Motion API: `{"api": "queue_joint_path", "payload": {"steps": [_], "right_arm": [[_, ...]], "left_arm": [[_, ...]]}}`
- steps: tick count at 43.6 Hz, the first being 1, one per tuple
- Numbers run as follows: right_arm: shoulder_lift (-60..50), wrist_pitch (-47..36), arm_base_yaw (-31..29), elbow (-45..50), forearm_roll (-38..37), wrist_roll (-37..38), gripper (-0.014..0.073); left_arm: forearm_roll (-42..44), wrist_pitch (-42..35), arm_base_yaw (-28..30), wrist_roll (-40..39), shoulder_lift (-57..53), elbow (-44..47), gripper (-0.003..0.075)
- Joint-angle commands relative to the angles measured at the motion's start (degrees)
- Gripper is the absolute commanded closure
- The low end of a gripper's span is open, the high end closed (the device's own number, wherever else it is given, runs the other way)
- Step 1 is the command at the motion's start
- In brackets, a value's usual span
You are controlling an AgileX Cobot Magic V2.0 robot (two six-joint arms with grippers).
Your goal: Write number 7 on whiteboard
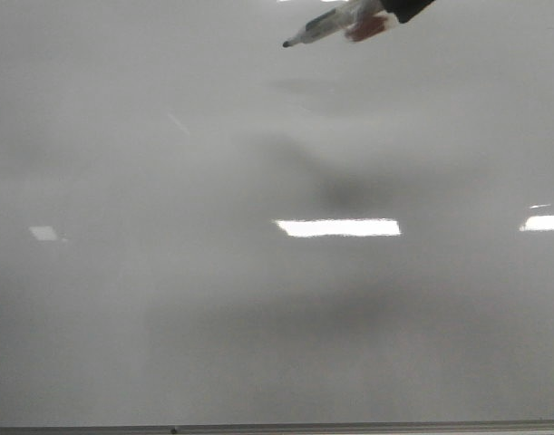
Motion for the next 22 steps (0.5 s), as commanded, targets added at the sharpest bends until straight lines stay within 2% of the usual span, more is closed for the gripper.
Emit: {"api": "queue_joint_path", "payload": {"steps": [1, 22], "right_arm": [[1.06, -4.01, 0.13, -3.89, 1.33, 0.18, 0.0659], [7.89, -12.03, -0.5, -5.0, 1.33, 0.18, 0.0659]], "left_arm": [[-1.45, -3.73, 0.22, -0.65, -0.24, -1.47, 0.0209], [-1.59, -3.73, 0.22, -0.65, -0.24, -1.47, 0.0209]]}}
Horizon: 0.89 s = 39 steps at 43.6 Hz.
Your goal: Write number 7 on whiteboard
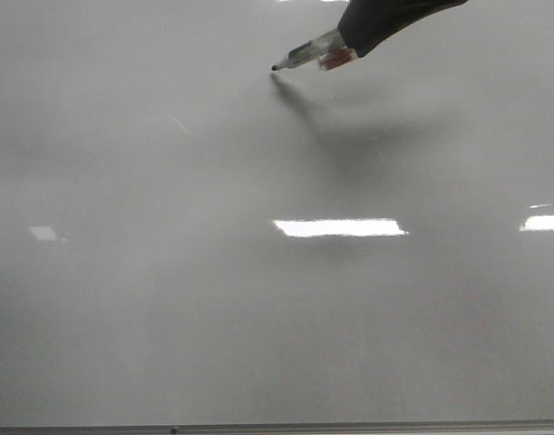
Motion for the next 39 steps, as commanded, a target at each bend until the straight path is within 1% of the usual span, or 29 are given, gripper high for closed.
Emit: {"api": "queue_joint_path", "payload": {"steps": [1, 4, 13, 16, 24, 30, 34, 39], "right_arm": [[-1.6, -4.33, -0.7, -2.24, 1.17, 0.06, 0.0659], [-1.6, -4.06, -1.94, -2.24, 1.12, 0.06, 0.0659], [-3.64, 0.65, -9.53, -2.24, 0.9, 0.06, 0.0657], [-4.0, 1.44, -10.45, -2.24, 0.9, -0.17, 0.0657], [-4.0, 2.04, -10.54, -2.24, 0.78, -0.4, 0.0657], [-3.35, 6.68, -10.28, -2.05, 0.78, -1.23, 0.0657], [-1.78, 9.26, -8.98, -0.45, 0.78, -1.35, 0.0657], [0.03, 8.82, -6.24, 2.9, 0.74, -2.9, 0.0657]], "left_arm": [[-1.46, -3.64, 0.22, -0.65, -0.37, -1.47, 0.0209], [-1.46, -3.64, 0.22, -0.65, -0.37, -1.47, 0.0209], [-1.46, -3.64, 0.22, -0.65, -0.37, -1.47, 0.0209], [-1.46, -3.72, 0.22, -0.65, -0.37, -1.47, 0.0209], [-1.46, -3.99, 0.22, -0.65, -0.37, -1.47, 0.0209], [-1.46, -4.17, 0.22, -0.54, -0.37, -1.47, 0.0209], [-1.46, -4.29, 0.22, -0.54, -0.37, -1.47, 0.0209], [-1.46, -4.72, 0.22, -0.54, -0.37, -1.47, 0.0209]]}}
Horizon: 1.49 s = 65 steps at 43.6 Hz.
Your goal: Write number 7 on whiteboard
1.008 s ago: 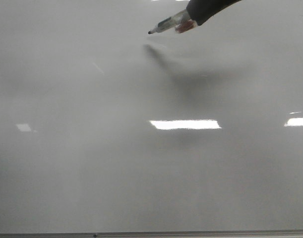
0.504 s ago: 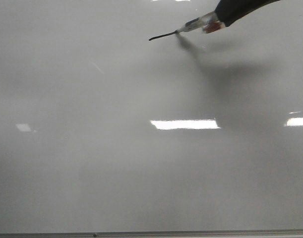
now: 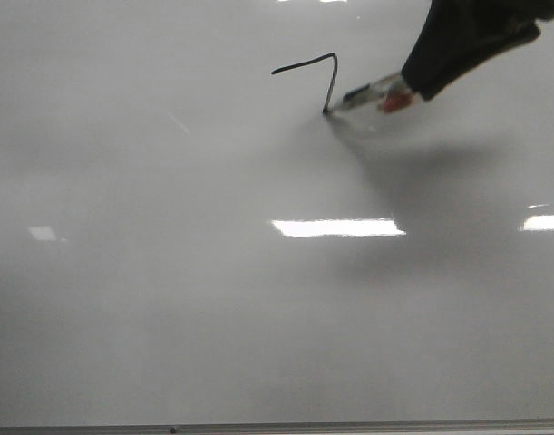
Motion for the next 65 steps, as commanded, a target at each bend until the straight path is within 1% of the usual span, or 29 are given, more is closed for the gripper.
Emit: {"api": "queue_joint_path", "payload": {"steps": [1, 6, 8, 11, 14, 18, 23, 26, 29, 33, 37, 42, 48, 59, 62, 65], "right_arm": [[-0.05, -2.72, 1.72, 0.77, -0.34, -1.66, 0.0657], [-1.15, -3.56, 3.3, 0.8, -0.29, -1.72, 0.0659], [-2.58, -3.51, 4.2, 0.8, -0.29, -1.72, 0.066], [-4.88, -2.09, 5.55, 0.86, -0.29, -2.38, 0.066], [-7.71, 1.07, 7.25, 1.12, -0.29, -5.43, 0.066], [-11.84, 6.37, 9.93, 1.91, -0.29, -11.1, 0.066], [-16.37, 13.1, 13.88, 3.16, -0.29, -18.13, 0.066], [-18.57, 15.64, 15.77, 3.55, -0.29, -19.98, 0.066], [-19.96, 17.26, 17.3, 3.55, -0.23, -20.1, 0.066], [-20.75, 17.35, 17.97, 3.55, -0.18, -20.1, 0.066], [-20.8, 17.29, 18.02, 3.55, 0.11, -20.1, 0.066], [-20.8, 17.05, 18.02, 3.55, 0.1, -20.1, 0.066], [-20.74, 16.81, 18.02, 3.55, 0.1, -20.1, 0.066], [-20.74, 16.68, 18.02, 3.55, 0.1, -20.1, 0.066], [-20.74, 16.68, 18.02, 3.55, 0.1, -20.1, 0.066], [-20.74, 16.68, 18.02, 3.55, 0.1, -20.1, 0.066]], "left_arm": [[-1.46, -3.74, 0.22, -0.54, -0.37, -1.47, 0.0209], [-1.46, -4.24, 0.22, -0.28, -0.37, -1.47, 0.0209], [-1.46, -4.24, 0.22, 1.02, -0.37, -1.47, 0.0209], [-1.73, -4.57, 0.22, 1.75, -0.37, -1.47, 0.0209], [-3.41, -4.57, 0.22, 2.96, -0.37, -1.47, 0.0209], [-8.0, -3.86, -0.32, 8.51, 0.15, -1.47, 0.0206], [-12.53, -3.21, -3.71, 15.49, 2.15, -1.47, 0.0205], [-14.23, -3.11, -6.5, 18.32, 3.85, -1.47, 0.0205], [-14.74, -3.11, -10.54, 19.28, 6.6, -2.14, 0.0205], [-14.77, -3.44, -15.35, 19.28, 10.28, -3.46, 0.0205], [-14.77, -4.95, -19.32, 19.7, 13.83, -4.51, 0.0206], [-14.77, -7.3, -22.43, 19.7, 17.65, -6.29, 0.0206], [-14.88, -9.63, -23.88, 19.73, 21.1, -7.45, 0.0206], [-14.75, -9.7, -23.88, 19.82, 23.8, -7.92, 0.0211], [-14.75, -9.7, -23.88, 19.82, 24.18, -7.92, 0.0251], [-14.38, -9.58, -23.88, 19.82, 24.3, -7.92, 0.033]]}}
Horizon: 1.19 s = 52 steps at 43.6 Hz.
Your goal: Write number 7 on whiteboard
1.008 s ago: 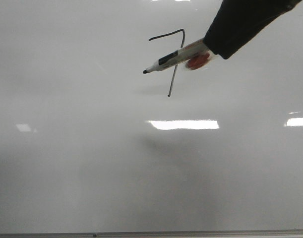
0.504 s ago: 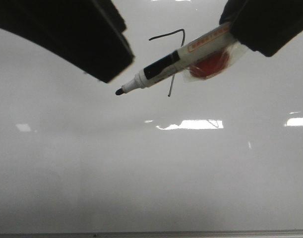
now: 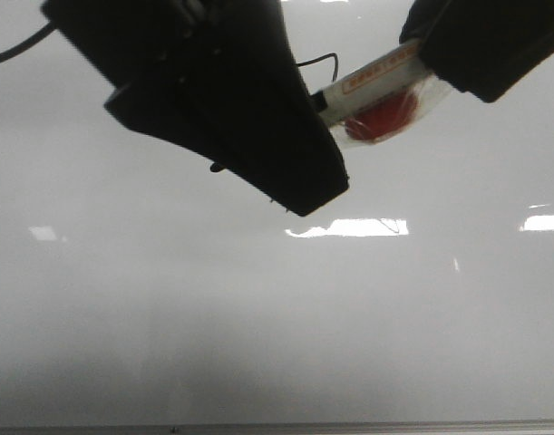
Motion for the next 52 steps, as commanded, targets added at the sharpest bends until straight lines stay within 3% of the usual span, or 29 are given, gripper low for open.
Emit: {"api": "queue_joint_path", "payload": {"steps": [1, 9, 15, 19, 25, 27, 30, 33, 42, 52], "right_arm": [[-1.25, -2.2, 0.23, -1.53, 1.3, -0.51, 0.066], [-1.25, -2.2, 0.23, -1.53, 1.3, -0.51, 0.066], [-1.25, -2.21, 0.23, -1.53, 1.3, -0.51, 0.0653], [-1.25, -1.81, 0.23, -1.53, 1.3, -0.51, 0.0569], [-1.33, -0.83, 0.18, -1.53, 1.23, -0.46, 0.0291], [-1.48, -0.23, -0.44, -1.83, 0.75, 0.14, 0.0165], [-2.41, 0.59, -2.17, -2.23, -0.17, 1.71, 0.0054], [-3.72, 1.25, -4.84, -2.89, -1.71, 5.88, 0.0018], [-7.95, 1.91, -14.56, -3.05, -4.18, 15.05, 0.0021], [-9.26, 3.52, -20.88, -2.93, -4.18, 17.57, 0.0021]], "left_arm": [[-1.2, -1.94, -0.43, 0.0, -1.33, -1.98, 0.0366], [-1.06, -1.94, -0.43, 0.0, -1.33, -1.98, 0.0579], [-1.06, -1.94, -0.43, 0.0, -1.33, -1.98, 0.0676], [-0.94, -1.94, -0.43, 0.0, -1.33, -1.98, 0.0714], [1.06, -1.81, -0.43, -0.98, -1.33, -1.98, 0.0723], [3.73, -1.65, -0.43, -3.17, -1.64, -1.98, 0.0723], [10.52, -0.86, -0.32, -9.29, -2.43, -1.98, 0.0723], [18.39, 0.63, 0.2, -17.82, -3.64, -1.98, 0.0723], [34.84, 7.62, 6.49, -39.29, -8.53, -1.98, 0.0723], [36.74, 10.8, 24.01, -48.78, -14.36, 0.11, 0.0723]]}}
